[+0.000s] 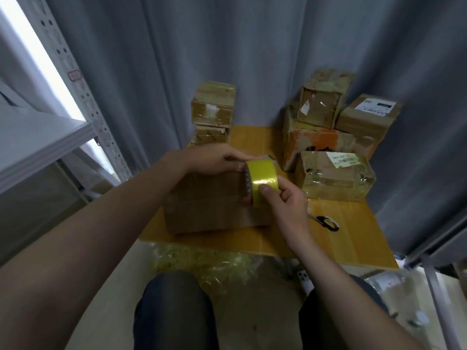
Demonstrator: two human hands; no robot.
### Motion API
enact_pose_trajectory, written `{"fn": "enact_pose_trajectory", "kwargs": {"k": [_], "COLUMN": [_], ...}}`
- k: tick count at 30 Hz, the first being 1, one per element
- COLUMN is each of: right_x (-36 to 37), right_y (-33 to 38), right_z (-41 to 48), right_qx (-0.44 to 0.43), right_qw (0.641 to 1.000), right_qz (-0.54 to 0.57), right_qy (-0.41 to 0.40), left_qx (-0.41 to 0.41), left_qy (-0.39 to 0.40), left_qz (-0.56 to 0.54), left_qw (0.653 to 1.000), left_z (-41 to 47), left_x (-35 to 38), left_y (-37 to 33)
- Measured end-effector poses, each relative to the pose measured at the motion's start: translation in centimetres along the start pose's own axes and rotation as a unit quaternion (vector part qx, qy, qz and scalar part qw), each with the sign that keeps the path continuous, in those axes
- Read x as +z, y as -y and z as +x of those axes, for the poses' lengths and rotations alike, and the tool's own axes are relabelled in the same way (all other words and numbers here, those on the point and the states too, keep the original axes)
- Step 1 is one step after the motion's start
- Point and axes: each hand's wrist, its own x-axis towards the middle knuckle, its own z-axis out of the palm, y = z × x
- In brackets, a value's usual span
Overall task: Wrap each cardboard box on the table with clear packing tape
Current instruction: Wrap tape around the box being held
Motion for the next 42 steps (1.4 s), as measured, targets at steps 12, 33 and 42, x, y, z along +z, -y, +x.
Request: {"fn": "enact_pose_trajectory", "kwargs": {"k": [12,33,42], "right_x": [1.1,2.4,1.2], "right_y": [-2.0,-3.7,-4.3], "right_z": [8.1,9.4,5.1], "right_qx": [0.015,0.181,0.096], "right_qw": [0.998,0.979,0.99], "right_qz": [-0.064,-0.082,-0.107], "right_qy": [-0.008,-0.053,-0.012], "left_qx": [-0.193,-0.265,-0.258], "left_qy": [-0.168,-0.117,-0.049], "left_qz": [0.148,0.032,0.0], "left_qw": [0.955,0.957,0.965], "left_z": [-0.6,1.5,2.1], "left_x": [5.4,12.8,11.1], "left_y": [0.8,-0.5,0.9]}}
